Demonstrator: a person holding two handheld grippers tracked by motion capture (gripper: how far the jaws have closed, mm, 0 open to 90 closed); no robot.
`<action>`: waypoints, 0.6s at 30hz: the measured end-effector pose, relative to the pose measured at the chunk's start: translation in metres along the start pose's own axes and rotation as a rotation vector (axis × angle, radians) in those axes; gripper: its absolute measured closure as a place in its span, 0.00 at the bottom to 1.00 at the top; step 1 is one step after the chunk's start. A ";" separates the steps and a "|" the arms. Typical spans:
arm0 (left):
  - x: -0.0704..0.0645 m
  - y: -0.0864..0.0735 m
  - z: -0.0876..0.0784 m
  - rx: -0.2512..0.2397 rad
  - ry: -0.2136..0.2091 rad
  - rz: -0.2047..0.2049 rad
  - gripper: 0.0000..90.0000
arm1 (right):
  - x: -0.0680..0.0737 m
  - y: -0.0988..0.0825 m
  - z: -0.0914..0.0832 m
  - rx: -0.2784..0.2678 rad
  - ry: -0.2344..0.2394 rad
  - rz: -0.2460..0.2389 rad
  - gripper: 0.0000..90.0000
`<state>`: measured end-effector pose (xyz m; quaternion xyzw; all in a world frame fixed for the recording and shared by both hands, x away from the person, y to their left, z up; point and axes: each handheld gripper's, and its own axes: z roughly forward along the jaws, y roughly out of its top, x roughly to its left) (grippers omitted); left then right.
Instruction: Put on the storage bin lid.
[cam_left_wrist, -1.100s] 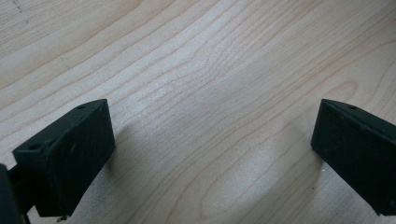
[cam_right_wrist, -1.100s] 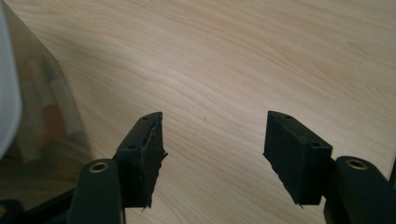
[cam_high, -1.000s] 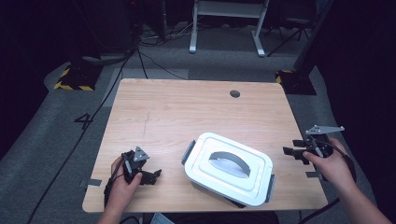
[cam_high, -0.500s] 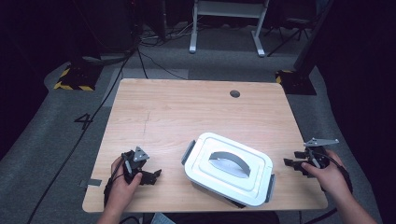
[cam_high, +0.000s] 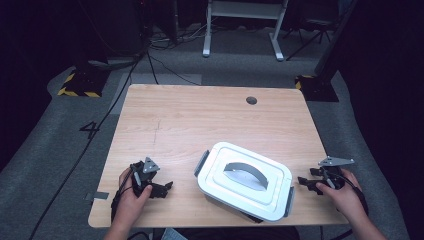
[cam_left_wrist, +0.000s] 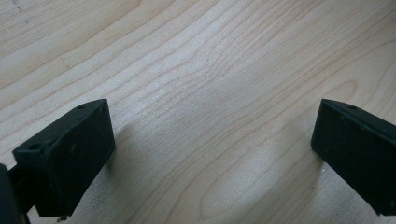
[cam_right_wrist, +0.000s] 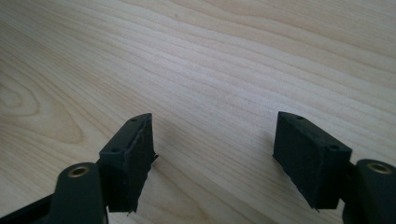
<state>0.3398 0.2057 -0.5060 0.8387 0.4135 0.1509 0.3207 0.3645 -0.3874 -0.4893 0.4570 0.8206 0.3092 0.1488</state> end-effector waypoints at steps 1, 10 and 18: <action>0.000 0.000 0.000 0.000 0.000 0.000 0.00 | 0.001 -0.001 0.001 -0.008 -0.007 -0.011 0.28; 0.000 0.000 0.000 0.003 -0.007 0.000 0.00 | 0.008 -0.010 0.012 -0.114 -0.055 -0.011 0.11; 0.000 0.000 0.000 0.002 -0.006 0.001 0.00 | 0.007 -0.010 0.012 -0.114 -0.060 -0.010 0.09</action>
